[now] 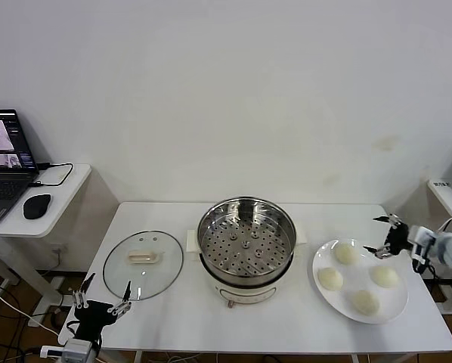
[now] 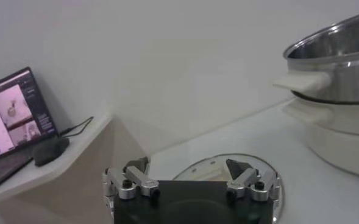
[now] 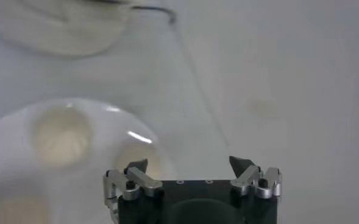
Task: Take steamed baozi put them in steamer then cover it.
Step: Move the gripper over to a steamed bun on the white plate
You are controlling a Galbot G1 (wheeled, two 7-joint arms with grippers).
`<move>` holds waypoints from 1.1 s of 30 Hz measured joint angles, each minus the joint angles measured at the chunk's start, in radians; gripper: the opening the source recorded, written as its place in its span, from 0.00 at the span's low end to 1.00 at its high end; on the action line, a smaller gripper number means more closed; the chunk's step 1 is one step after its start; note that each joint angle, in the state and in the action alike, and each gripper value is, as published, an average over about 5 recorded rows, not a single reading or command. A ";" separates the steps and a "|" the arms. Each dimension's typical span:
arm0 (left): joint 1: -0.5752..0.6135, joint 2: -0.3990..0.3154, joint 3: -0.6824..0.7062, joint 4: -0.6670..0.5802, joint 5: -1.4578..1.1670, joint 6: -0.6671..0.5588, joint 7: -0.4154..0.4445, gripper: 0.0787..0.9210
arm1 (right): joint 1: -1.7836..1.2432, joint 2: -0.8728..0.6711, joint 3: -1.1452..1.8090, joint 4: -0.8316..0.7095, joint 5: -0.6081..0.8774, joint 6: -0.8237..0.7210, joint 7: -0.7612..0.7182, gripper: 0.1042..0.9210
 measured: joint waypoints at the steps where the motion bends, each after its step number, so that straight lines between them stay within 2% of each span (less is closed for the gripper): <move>1: 0.003 -0.005 0.000 -0.004 0.002 -0.001 -0.001 0.88 | 0.043 0.004 -0.041 -0.025 -0.027 0.017 -0.023 0.88; 8: 0.022 -0.037 -0.005 -0.015 0.016 -0.006 -0.005 0.88 | 0.288 0.059 -0.293 -0.182 -0.179 0.112 -0.142 0.88; 17: 0.048 -0.054 -0.004 -0.026 0.030 -0.010 -0.008 0.88 | 0.443 0.151 -0.474 -0.345 -0.289 0.181 -0.211 0.88; 33: 0.065 -0.062 0.002 -0.016 0.042 -0.011 -0.011 0.88 | 0.505 0.253 -0.550 -0.493 -0.353 0.206 -0.226 0.88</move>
